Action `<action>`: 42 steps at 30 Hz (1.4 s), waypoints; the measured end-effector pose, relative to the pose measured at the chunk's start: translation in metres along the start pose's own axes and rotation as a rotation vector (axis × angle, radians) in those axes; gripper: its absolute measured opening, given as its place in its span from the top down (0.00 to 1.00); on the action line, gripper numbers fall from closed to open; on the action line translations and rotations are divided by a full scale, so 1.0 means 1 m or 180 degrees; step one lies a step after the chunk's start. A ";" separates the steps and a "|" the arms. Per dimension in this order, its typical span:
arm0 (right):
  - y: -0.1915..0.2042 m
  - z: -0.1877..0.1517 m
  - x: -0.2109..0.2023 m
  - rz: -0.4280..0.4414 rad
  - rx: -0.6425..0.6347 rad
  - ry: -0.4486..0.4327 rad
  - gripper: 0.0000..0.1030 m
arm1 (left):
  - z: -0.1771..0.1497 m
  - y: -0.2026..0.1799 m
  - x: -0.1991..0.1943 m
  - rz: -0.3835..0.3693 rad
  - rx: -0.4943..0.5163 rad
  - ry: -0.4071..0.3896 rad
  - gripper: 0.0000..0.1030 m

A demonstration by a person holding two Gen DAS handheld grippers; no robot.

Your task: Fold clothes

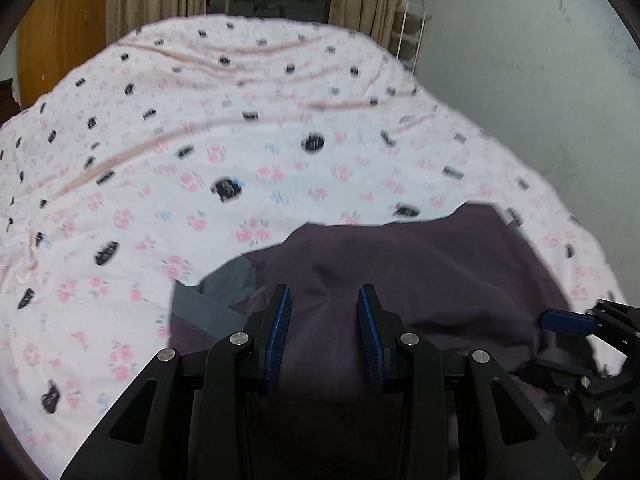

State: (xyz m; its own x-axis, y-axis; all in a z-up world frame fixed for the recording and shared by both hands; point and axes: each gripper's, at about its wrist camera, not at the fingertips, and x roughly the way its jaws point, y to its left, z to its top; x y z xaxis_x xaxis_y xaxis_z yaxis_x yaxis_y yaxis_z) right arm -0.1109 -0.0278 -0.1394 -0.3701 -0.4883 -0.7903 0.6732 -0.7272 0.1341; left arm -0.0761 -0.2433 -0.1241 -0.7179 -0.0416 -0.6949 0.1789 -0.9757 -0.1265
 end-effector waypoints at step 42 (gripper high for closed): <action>-0.041 -0.071 -0.115 -0.0129 -0.0063 0.0275 0.32 | -0.142 0.026 -0.135 0.0103 0.0274 0.0413 0.53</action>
